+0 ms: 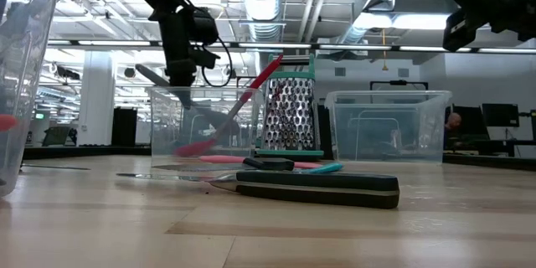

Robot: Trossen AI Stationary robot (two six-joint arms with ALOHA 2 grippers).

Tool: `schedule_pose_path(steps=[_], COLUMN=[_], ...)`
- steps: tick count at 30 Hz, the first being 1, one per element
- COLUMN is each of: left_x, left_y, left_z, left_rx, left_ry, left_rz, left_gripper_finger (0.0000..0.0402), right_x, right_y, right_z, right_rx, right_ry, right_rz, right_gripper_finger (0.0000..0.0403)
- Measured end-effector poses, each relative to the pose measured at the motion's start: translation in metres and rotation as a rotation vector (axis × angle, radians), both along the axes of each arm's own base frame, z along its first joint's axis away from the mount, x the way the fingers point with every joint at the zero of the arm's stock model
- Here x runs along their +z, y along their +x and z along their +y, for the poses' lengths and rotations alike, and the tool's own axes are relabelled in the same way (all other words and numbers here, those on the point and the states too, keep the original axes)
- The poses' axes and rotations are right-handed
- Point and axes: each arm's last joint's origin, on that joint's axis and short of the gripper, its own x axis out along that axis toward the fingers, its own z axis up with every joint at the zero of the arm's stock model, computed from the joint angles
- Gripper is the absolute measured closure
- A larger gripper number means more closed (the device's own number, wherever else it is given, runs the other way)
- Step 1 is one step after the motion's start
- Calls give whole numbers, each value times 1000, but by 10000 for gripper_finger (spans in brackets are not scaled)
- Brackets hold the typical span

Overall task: Pick & Place Kitchen Items
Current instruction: Put the grey serving spoon from the bottom transparent bin to the top left transparent bin, then put the black serving spoon from the bottom transparent bin to the top left transparent bin

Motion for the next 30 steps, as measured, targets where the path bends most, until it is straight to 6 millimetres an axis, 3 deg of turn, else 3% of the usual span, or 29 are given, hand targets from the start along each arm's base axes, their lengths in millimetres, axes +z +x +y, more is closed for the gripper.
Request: schedule_pose_path(steps=[12,24,27,30], left_x=[0,2,12,40], left_y=[2,3,0,-9], left_z=[1,2,-7,-28], left_rx=[11,15,-12,-93], left_ry=[3,17,25,59], left_rz=[-33,-48,-58,-98], left_gripper_finger=[374,287,257,227], right_x=[0,0,0,0], right_y=[0,0,0,0], right_z=[0,0,0,0], right_rx=[0,-1,0,0], right_ry=[0,0,0,0], right_rz=[0,0,0,0], right_gripper_finger=[403,403,403,403])
